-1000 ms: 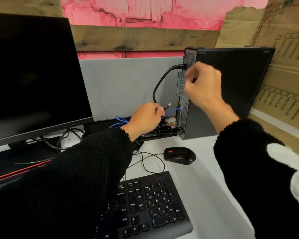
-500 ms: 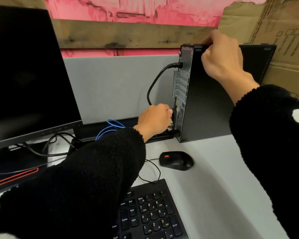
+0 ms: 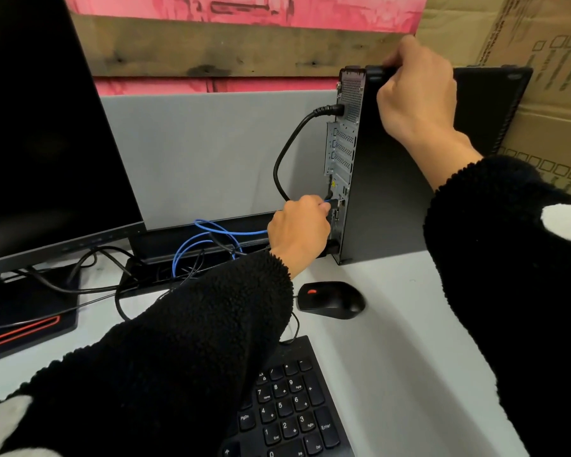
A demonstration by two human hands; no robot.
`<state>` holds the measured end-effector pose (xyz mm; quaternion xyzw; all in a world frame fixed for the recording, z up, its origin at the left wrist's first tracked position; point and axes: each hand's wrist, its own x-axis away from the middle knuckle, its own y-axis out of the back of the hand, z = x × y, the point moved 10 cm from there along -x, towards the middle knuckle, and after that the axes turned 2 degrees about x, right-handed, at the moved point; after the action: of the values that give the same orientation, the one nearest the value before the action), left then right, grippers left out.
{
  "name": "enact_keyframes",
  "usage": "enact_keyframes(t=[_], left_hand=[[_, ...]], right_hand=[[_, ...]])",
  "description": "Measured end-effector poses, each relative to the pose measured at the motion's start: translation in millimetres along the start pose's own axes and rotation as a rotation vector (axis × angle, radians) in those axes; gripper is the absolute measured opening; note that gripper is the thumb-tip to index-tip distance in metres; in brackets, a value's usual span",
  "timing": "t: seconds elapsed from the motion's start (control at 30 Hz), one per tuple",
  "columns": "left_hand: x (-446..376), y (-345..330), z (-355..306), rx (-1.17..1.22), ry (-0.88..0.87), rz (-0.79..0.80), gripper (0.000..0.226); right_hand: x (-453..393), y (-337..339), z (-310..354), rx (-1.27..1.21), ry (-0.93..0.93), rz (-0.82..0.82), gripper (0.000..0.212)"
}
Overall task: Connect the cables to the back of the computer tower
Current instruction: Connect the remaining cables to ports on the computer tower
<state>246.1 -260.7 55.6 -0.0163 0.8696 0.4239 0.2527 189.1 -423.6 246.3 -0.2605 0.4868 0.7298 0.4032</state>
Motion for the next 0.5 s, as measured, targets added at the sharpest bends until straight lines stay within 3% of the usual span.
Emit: enact_keyframes(t=[0.5], left_hand=[[-4.2,-0.6,2.0,0.093,0.035,0.023,0.028]], right_hand=[[0.1,-2.7,-2.7,-0.006,0.024,-0.032,0.036]])
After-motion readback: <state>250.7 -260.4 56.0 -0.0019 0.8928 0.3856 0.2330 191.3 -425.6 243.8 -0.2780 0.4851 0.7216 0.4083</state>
